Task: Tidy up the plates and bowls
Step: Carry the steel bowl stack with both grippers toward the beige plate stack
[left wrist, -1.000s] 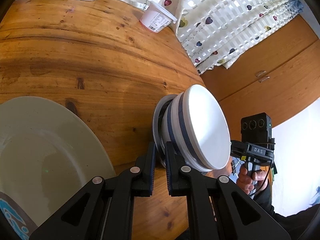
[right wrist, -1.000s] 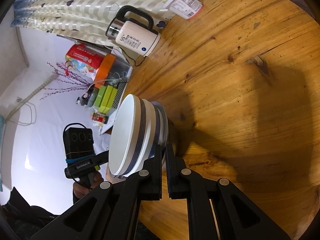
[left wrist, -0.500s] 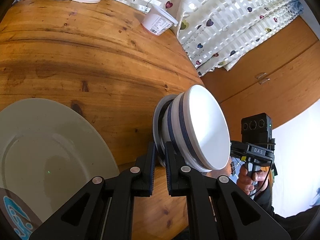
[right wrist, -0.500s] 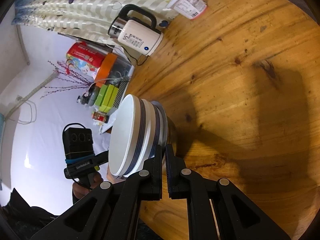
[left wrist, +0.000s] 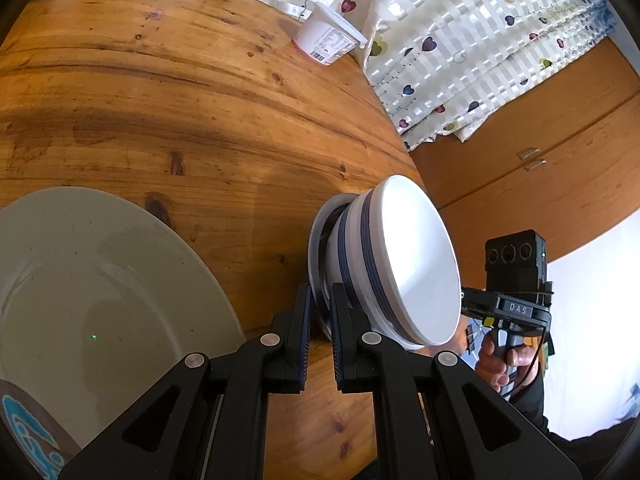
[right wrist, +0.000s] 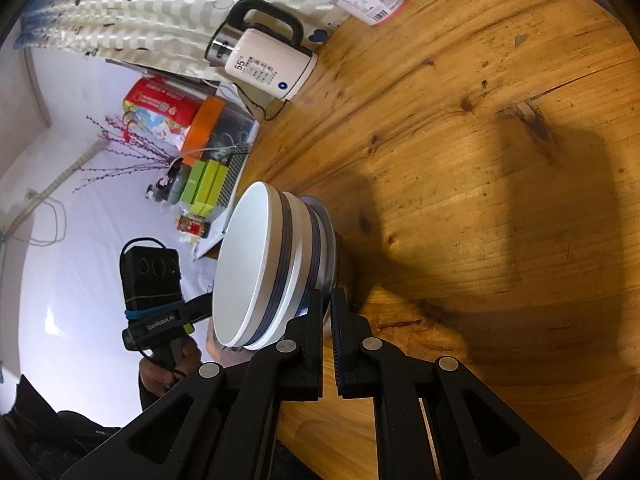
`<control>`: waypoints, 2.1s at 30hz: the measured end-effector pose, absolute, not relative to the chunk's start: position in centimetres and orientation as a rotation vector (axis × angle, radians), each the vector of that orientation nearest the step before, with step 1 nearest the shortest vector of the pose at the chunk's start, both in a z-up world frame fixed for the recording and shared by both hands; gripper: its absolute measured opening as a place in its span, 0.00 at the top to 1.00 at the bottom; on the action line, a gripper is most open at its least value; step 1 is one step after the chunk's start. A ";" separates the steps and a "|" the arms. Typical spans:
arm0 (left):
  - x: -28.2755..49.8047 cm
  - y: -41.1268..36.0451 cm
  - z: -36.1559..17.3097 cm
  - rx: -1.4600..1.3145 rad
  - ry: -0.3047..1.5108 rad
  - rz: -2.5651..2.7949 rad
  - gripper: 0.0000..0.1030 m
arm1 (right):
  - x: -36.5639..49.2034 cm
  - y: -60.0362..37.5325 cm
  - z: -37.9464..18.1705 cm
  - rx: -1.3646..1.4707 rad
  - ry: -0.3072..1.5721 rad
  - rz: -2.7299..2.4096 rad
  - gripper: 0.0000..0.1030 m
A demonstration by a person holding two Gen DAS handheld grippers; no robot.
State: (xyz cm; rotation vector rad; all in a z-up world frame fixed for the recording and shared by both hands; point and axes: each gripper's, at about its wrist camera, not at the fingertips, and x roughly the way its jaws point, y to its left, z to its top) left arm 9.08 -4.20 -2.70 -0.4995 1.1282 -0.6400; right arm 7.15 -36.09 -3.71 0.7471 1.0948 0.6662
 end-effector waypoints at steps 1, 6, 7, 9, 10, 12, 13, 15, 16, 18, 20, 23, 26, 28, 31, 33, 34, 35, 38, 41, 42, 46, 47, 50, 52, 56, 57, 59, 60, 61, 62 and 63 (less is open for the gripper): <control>9.1 -4.2 -2.7 -0.504 1.130 -0.639 0.91 | 7.1 -36.1 -3.7 0.751 1.098 0.665 0.93; 9.2 -4.0 -2.9 -0.515 1.137 -0.626 0.89 | 7.0 -36.2 -3.9 0.771 1.105 0.657 0.93; 9.2 -4.0 -3.0 -0.517 1.138 -0.625 0.89 | 7.0 -36.2 -3.8 0.767 1.105 0.656 0.93; 9.1 -3.9 -3.0 -0.516 1.138 -0.623 0.89 | 6.9 -36.1 -3.6 0.752 1.100 0.656 0.93; 9.1 -3.9 -3.0 -0.513 1.137 -0.624 0.89 | 6.8 -36.1 -3.6 0.745 1.097 0.656 0.93; 9.1 -4.0 -3.0 -0.513 1.135 -0.632 0.92 | 6.7 -36.1 -3.6 0.749 1.094 0.655 0.93; 9.1 -4.0 -3.0 -0.509 1.134 -0.635 0.93 | 6.8 -36.0 -3.5 0.748 1.093 0.654 0.93; 9.2 -4.1 -3.0 -0.507 1.133 -0.637 0.93 | 6.8 -36.0 -3.5 0.751 1.091 0.654 0.94; 9.1 -4.2 -2.9 -0.509 1.133 -0.638 0.93 | 6.8 -36.0 -3.5 0.753 1.088 0.654 0.94; 9.1 -4.2 -3.0 -0.513 1.132 -0.641 0.93 | 6.8 -36.0 -3.5 0.755 1.085 0.653 0.94; 9.2 -4.2 -3.0 -0.509 1.132 -0.642 0.93 | 6.8 -36.0 -3.5 0.754 1.085 0.648 0.94; 9.2 -4.2 -2.9 -0.507 1.129 -0.642 0.93 | 6.8 -35.9 -3.4 0.751 1.087 0.644 0.94; 9.0 -4.2 -2.5 -0.503 1.115 -0.645 0.93 | 6.8 -35.9 -3.4 0.754 1.083 0.645 0.94; 8.9 -4.2 -2.2 -0.495 1.105 -0.646 0.93 | 6.9 -35.8 -3.3 0.753 1.079 0.647 0.94; 8.7 -4.4 -1.7 -0.485 1.093 -0.648 0.93 | 6.9 -35.8 -3.1 0.752 1.074 0.649 0.94; 8.5 -4.4 -1.5 -0.482 1.084 -0.653 0.93 | 6.9 -35.9 -3.0 0.753 1.070 0.650 0.94; 8.4 -4.4 -1.4 -0.481 1.081 -0.656 0.93 | 6.9 -36.0 -2.9 0.753 1.070 0.650 0.94; 8.4 -4.5 -1.3 -0.480 1.078 -0.658 0.93 | 6.9 -36.0 -2.9 0.752 1.070 0.649 0.94; 8.3 -4.3 -1.2 -0.483 1.072 -0.662 0.93 | 6.9 -36.1 -2.8 0.750 1.070 0.650 0.94; 8.3 -4.1 -1.1 -0.486 1.069 -0.661 0.93 | 6.9 -36.1 -2.6 0.746 1.069 0.651 0.94; 8.2 -4.1 -1.0 -0.488 1.067 -0.660 0.93 | 6.9 -36.0 -2.6 0.744 1.068 0.652 0.94; 8.2 -3.6 -1.0 -0.493 1.061 -0.655 0.93 | 7.0 -35.6 -2.2 0.737 1.070 0.659 0.94; 8.2 -3.5 -0.9 -0.495 1.059 -0.652 0.93 | 7.1 -35.4 -2.1 0.735 1.071 0.660 0.94; 7.9 -3.0 -0.9 -0.501 1.053 -0.646 0.93 | 7.4 -34.8 -1.9 0.727 1.075 0.666 0.94; 7.8 -2.7 -0.8 -0.506 1.048 -0.641 0.93 | 7.5 -34.5 -1.7 0.720 1.077 0.672 0.94; 7.7 -2.1 -0.5 -0.513 1.041 -0.630 0.93 | 7.9 -33.9 -1.3 0.707 1.077 0.684 0.94; 7.6 -2.0 -0.5 -0.514 1.038 -0.627 0.93 | 8.0 -33.7 -1.2 0.704 1.077 0.687 0.94; 7.5 -1.5 -0.4 -0.519 1.033 -0.619 0.93 | 8.0 -33.4 -1.1 0.697 1.078 0.694 0.94; 7.4 -1.3 -0.3 -0.520 1.030 -0.617 0.93 | 8.1 -33.1 -1.0 0.694 1.078 0.697 0.94; 7.3 -1.1 -0.3 -0.522 1.028 -0.613 0.93 | 8.2 -32.8 -0.8 0.690 1.079 0.702 0.94; 7.2 -0.9 -0.2 -0.524 1.025 -0.609 0.93 | 8.3 -32.6 -0.8 0.687 1.079 0.706 0.94; 7.1 -0.7 -0.1 -0.525 1.022 -0.605 0.93 | 8.4 -32.4 -0.7 0.683 1.080 0.710 0.94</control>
